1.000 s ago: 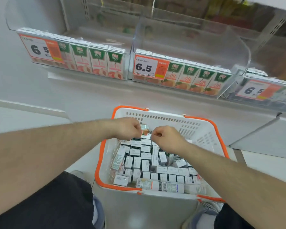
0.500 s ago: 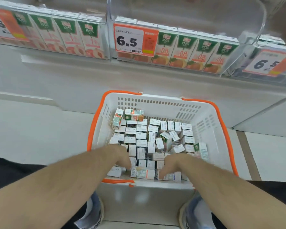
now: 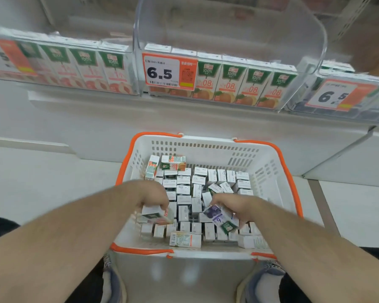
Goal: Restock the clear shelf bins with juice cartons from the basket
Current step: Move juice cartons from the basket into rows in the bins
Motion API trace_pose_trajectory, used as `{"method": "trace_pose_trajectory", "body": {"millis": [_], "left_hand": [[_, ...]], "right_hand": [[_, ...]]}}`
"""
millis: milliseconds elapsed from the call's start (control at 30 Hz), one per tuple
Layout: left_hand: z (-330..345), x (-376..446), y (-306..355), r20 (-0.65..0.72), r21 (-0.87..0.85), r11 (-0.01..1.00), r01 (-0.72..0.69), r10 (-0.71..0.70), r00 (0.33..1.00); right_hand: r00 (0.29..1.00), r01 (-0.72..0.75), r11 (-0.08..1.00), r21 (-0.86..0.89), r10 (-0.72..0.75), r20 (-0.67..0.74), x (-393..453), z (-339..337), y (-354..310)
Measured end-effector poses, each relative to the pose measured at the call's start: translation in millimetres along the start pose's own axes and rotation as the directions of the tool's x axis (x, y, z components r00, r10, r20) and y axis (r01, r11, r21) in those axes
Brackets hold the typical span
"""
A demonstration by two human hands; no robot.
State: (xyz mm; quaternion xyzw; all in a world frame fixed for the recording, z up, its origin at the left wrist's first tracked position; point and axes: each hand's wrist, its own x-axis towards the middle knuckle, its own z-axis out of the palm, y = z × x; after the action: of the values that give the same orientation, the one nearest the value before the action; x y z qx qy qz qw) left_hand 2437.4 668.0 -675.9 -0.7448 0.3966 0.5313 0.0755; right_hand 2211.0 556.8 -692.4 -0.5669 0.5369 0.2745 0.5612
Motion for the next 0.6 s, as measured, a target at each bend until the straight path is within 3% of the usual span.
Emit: {"method": "trace_pose_trajectory", "body": {"millis": [100, 167, 367, 500, 600], "left_hand": [[-34.4, -29.4, 8.8, -0.003, -0.427, 0.903, -0.059, 0.064, 0.998], [-56.3, -54.3, 14.9, -0.055, -0.563, 0.815, -0.137, 0.128, 0.99], [-111.5, -122.7, 12.9, -0.243, -0.727, 0.6, -0.335, 0.231, 0.942], [-115.5, -141.6, 11.0, -0.393, -0.835, 0.355, -0.421, 0.152, 0.907], [-112.5, -142.7, 14.4, -0.401, -0.891, 0.197, -0.409, 0.081, 0.912]], "right_hand": [[0.993, 0.077, 0.94, 0.332, -0.102, 0.058, -34.7, -16.9, -20.7], [0.978, 0.162, 0.862, 0.48, -0.206, 0.041, -55.5, -21.5, -34.9], [0.918, 0.322, 0.627, 0.709, -0.391, -0.071, -107.3, -15.4, -73.0], [0.87, 0.369, 0.5, 0.784, -0.482, -0.102, -140.1, -2.6, -93.3], [0.83, 0.364, 0.421, 0.831, -0.552, -0.084, -152.7, 4.2, -102.6]]}}
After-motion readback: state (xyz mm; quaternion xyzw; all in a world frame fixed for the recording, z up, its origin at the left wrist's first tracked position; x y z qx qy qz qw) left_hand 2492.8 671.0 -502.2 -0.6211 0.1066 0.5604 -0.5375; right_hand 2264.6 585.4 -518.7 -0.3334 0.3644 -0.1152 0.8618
